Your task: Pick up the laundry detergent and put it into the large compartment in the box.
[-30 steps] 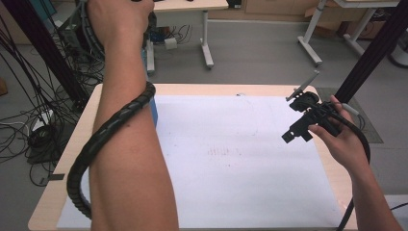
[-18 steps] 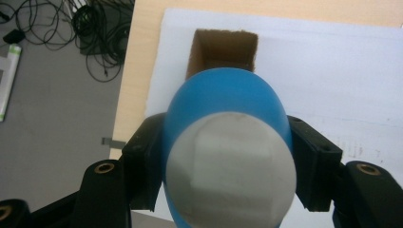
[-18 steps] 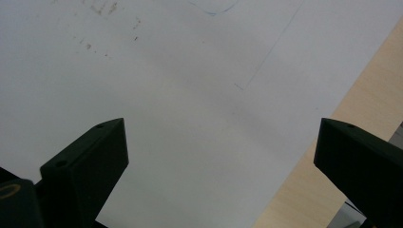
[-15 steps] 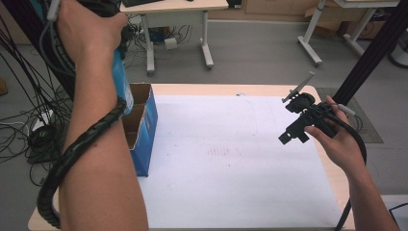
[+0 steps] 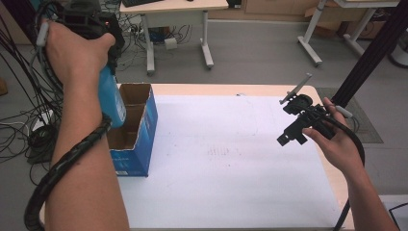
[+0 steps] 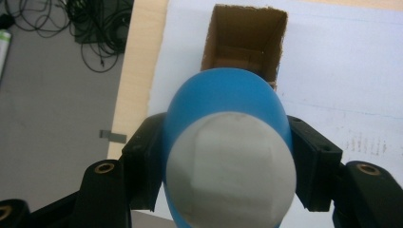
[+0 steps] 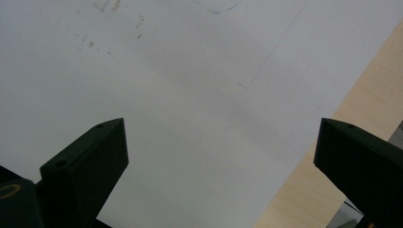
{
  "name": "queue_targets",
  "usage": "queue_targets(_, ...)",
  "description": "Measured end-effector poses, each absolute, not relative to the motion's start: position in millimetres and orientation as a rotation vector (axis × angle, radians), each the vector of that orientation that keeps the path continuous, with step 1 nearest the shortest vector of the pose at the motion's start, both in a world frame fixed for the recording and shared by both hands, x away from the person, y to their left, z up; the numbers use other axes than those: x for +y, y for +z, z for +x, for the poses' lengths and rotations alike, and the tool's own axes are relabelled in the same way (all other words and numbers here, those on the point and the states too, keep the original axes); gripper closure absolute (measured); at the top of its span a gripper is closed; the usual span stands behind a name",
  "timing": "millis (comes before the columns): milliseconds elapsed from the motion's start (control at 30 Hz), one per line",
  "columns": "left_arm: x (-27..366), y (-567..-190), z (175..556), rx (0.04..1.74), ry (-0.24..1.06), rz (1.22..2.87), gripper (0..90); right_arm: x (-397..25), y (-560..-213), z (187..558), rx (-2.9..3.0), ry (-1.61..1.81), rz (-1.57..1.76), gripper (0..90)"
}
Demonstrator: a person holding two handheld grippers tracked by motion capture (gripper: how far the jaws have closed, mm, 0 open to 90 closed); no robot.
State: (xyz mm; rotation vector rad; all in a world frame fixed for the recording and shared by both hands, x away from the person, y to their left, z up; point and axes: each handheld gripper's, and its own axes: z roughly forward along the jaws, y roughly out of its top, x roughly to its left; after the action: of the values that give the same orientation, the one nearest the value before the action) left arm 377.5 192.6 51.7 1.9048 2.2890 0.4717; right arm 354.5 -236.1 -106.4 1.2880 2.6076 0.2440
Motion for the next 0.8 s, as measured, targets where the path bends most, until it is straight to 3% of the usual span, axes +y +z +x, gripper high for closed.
queue_targets(800, 197, -3, 386, 2.258, 0.453, 1.989, 38.2, -236, -109, 354, 2.602, 0.235, 1.297, 4.2)
